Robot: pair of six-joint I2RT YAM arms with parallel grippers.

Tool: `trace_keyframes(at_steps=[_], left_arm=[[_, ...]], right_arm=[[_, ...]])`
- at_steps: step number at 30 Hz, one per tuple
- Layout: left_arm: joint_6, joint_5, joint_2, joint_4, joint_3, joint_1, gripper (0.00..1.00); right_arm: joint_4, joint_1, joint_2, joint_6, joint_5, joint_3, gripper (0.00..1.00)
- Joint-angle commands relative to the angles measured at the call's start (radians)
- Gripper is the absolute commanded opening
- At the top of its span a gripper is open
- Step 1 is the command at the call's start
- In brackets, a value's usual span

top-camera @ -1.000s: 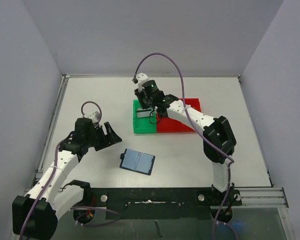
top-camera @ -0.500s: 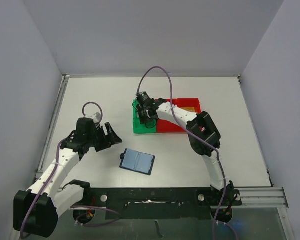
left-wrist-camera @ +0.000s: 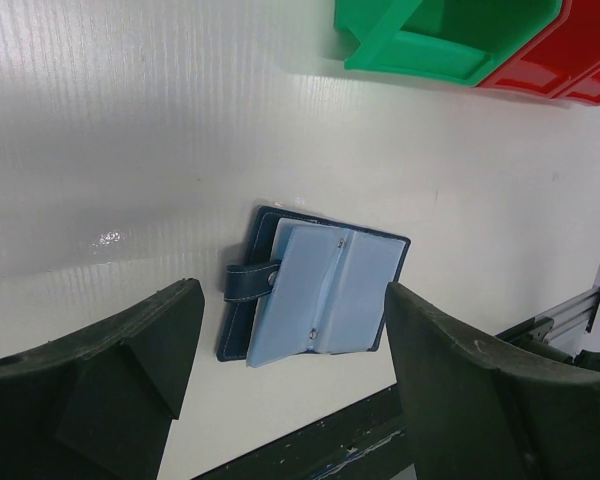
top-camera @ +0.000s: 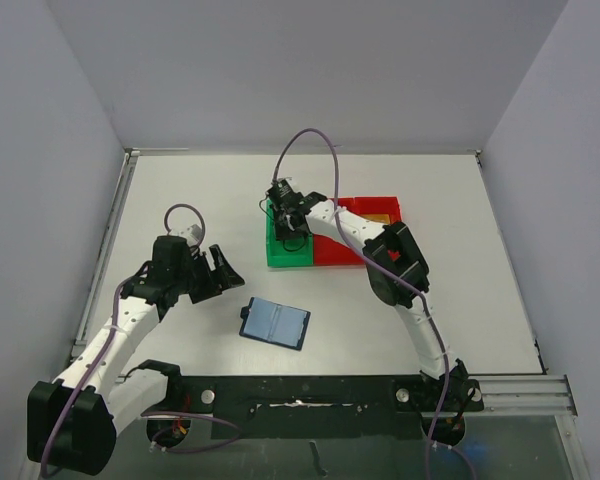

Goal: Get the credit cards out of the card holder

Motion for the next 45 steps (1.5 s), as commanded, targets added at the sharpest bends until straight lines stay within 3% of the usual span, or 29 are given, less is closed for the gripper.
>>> trace_keyframes(at_steps=[1,17,26,29,38,45], left_arm=[[0.002,0.019,-0.012,0.044,0.006,0.007,0.73],[-0.006,0.053,0.006,0.063,-0.01,0.008,0.73],[-0.032,0.115,0.028,0.105,-0.045,0.008,0.73],[-0.049,0.148,0.04,0.135,-0.068,0.006,0.73],[-0.082,0.178,0.055,0.182,-0.121,-0.019,0.71],[-0.129,0.149,0.09,0.234,-0.143,-0.102,0.56]], right_arm=[[0.01,-0.01,-0.006,0.014,0.054,0.047,0.18],[0.059,-0.026,0.012,0.046,0.149,0.059,0.2],[0.05,-0.028,-0.053,0.047,0.066,0.044,0.24],[0.083,-0.024,-0.153,0.028,0.003,-0.028,0.29],[0.313,0.013,-0.542,0.11,-0.071,-0.513,0.42],[0.338,0.049,-0.701,0.214,-0.126,-0.743,0.44]])
